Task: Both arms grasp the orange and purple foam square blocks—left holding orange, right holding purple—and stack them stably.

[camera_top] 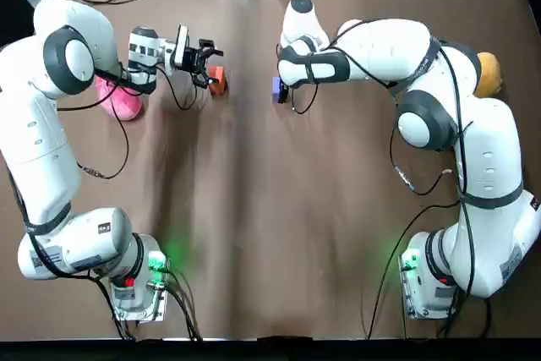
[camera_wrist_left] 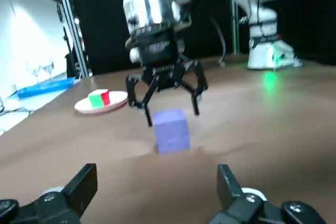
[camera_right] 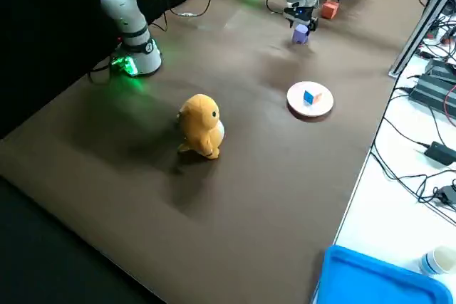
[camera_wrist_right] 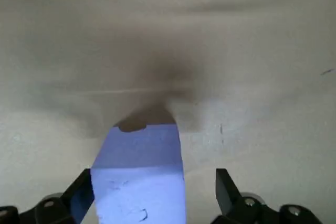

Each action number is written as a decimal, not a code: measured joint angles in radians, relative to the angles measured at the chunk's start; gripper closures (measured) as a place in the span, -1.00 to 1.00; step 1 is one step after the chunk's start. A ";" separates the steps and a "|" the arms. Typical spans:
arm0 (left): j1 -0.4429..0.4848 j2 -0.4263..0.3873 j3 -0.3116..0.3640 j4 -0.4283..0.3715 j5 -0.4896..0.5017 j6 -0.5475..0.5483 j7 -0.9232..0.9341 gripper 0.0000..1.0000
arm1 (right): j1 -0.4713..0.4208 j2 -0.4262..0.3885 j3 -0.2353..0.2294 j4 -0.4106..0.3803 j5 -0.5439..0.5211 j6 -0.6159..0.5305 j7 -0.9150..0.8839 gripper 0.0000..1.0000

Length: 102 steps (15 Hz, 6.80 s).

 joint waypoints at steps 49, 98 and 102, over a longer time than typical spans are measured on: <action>0.034 0.230 0.002 0.134 -0.010 -0.047 0.004 -0.29 | -0.017 0.003 0.002 0.150 0.091 -0.155 -0.012 -0.17; -0.384 0.291 0.002 0.254 -0.331 0.115 0.008 -0.28 | -0.009 0.051 -0.014 0.249 0.079 -0.246 -0.019 -0.17; -0.384 0.291 0.002 0.254 -0.331 0.115 0.008 -0.28 | 0.002 0.052 -0.013 0.248 0.079 -0.225 -0.006 -0.17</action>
